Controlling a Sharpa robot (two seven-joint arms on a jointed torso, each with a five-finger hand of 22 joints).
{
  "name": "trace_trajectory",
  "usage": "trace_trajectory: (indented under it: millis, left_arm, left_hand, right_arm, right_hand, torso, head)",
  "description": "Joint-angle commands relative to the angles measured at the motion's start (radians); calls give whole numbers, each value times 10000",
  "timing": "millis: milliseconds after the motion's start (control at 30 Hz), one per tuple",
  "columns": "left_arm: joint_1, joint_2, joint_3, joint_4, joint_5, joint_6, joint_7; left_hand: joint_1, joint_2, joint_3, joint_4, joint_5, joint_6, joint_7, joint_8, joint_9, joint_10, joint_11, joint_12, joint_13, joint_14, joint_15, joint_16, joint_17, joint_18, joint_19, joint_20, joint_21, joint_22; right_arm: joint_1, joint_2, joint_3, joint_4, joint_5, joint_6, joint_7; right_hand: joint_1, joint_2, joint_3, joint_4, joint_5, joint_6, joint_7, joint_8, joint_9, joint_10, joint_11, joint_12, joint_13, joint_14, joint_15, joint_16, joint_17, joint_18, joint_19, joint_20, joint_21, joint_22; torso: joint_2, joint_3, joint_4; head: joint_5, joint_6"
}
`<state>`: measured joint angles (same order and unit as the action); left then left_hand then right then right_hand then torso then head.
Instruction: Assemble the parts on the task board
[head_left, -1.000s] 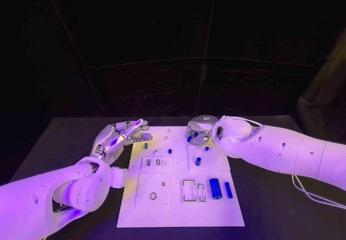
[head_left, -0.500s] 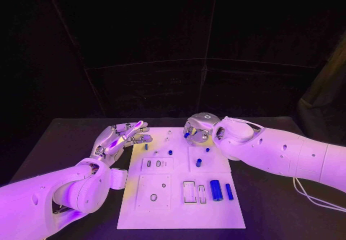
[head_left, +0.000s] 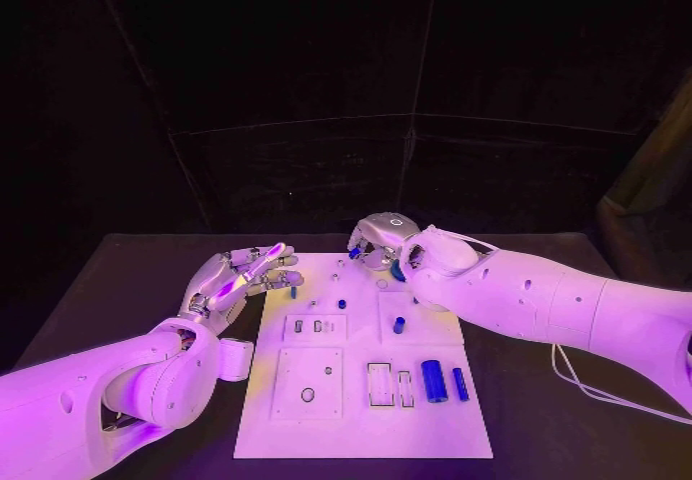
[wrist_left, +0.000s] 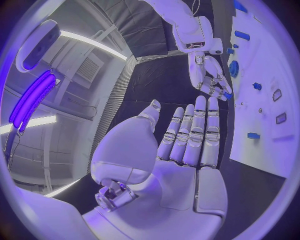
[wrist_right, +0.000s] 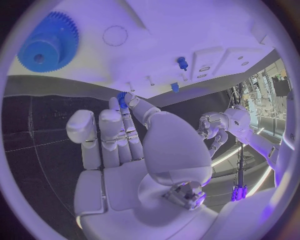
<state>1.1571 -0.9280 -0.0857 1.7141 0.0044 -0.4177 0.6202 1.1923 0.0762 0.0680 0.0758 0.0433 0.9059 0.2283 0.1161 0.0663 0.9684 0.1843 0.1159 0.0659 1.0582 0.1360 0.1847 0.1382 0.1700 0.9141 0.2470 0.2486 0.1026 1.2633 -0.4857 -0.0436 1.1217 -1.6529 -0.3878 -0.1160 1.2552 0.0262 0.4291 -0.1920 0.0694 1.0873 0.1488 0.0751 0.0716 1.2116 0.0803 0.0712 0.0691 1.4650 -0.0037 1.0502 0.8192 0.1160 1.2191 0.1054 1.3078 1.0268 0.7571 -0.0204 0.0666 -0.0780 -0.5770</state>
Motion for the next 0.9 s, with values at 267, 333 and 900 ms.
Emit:
trace_trajectory:
  millis: [267,333,900]
  left_arm:
    - [16,8,7,20,-8,141,9]
    - [17,11,8,17,-8,143,7]
    - [23,4,8,12,-8,136,-4]
  left_hand:
    - [51,39,7,-94,43,27,107,-39,-8,-15,38,-63,-15,7,31,-59,15,124,49,6,-66,-14]
    - [51,39,7,-94,43,27,107,-39,-8,-15,38,-63,-15,7,31,-59,15,124,49,6,-66,-14]
    - [59,43,12,-105,43,29,105,-44,-7,-15,37,-71,-15,9,31,-67,18,124,53,7,-72,-19]
  right_arm:
    - [45,448,9,-461,145,-63,7]
    - [46,494,8,-491,137,6,47]
    - [47,792,5,-704,134,718,130]
  right_hand:
    - [35,-99,62,27,20,30,38,-30,0,-38,22,-65,-17,138,9,81,43,-72,70,8,65,20]
    - [37,-105,70,34,25,28,40,-32,0,-42,23,-65,-18,138,11,96,57,-73,73,10,71,29]
    - [7,-169,90,95,40,8,54,-50,-5,-69,39,-69,-19,125,25,147,80,-79,77,21,99,64]
  torso:
    - [47,-13,16]
    - [45,-14,21]
    - [71,-25,14]
  head:
    - [17,-11]
    - [14,-27]
    - [59,-45]
